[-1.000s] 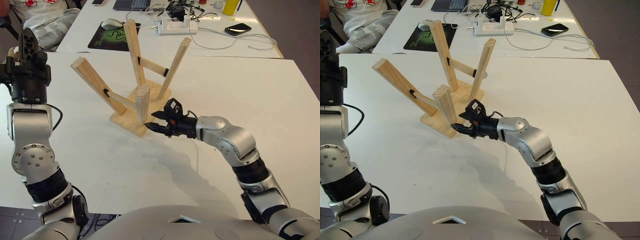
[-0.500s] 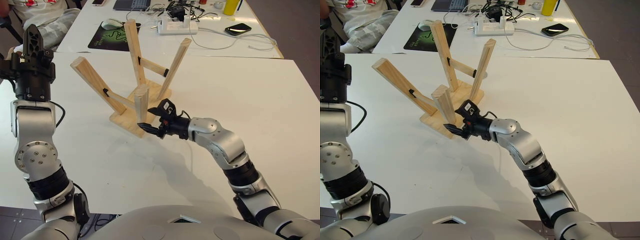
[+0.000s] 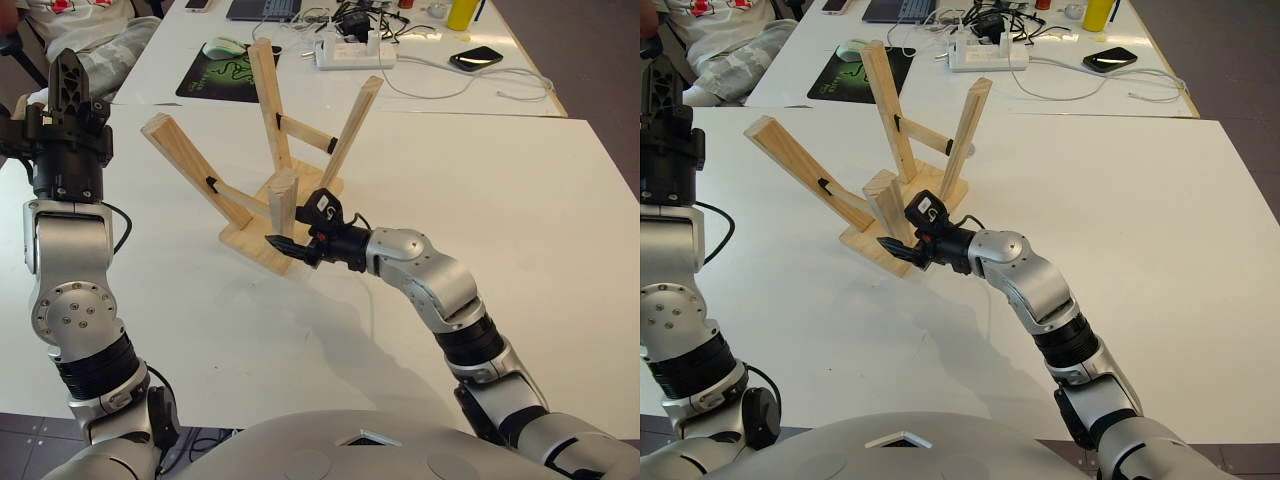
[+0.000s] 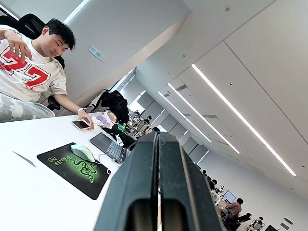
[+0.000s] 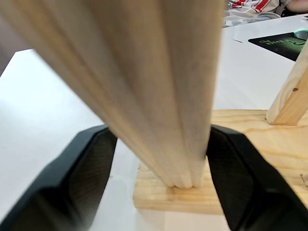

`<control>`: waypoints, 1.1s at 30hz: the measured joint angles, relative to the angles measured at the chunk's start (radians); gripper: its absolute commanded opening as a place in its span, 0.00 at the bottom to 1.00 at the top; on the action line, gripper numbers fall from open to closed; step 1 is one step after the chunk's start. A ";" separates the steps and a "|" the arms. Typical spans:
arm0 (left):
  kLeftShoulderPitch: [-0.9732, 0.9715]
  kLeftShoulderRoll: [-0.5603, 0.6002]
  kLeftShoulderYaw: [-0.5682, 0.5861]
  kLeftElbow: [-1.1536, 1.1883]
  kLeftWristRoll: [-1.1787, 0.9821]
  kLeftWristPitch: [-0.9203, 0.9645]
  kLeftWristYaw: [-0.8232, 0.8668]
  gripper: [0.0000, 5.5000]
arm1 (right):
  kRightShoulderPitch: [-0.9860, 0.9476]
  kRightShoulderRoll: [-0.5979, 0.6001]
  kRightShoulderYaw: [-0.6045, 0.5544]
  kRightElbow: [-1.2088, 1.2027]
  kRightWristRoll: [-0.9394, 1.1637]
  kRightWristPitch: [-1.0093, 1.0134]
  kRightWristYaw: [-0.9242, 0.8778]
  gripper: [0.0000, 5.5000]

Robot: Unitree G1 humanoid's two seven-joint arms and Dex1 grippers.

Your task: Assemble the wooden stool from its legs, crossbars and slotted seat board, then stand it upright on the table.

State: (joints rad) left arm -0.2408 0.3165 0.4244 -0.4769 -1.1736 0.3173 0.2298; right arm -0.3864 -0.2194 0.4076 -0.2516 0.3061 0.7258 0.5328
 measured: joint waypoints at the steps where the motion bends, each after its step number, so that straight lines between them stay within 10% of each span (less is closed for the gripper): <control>1: 0.000 0.000 0.000 0.000 0.000 0.000 0.000 0.00 | -0.002 -0.011 -0.001 0.007 -0.006 -0.006 0.012 0.42; 33: -0.028 0.003 -0.002 0.006 -0.033 0.049 -0.018 0.00 | -0.484 -0.306 -0.134 1.020 -0.104 -0.660 0.942 0.46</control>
State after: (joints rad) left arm -0.2686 0.3198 0.4228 -0.4714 -1.2070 0.3662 0.2116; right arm -0.8705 -0.5259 0.2733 0.7680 0.2017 0.0662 1.4752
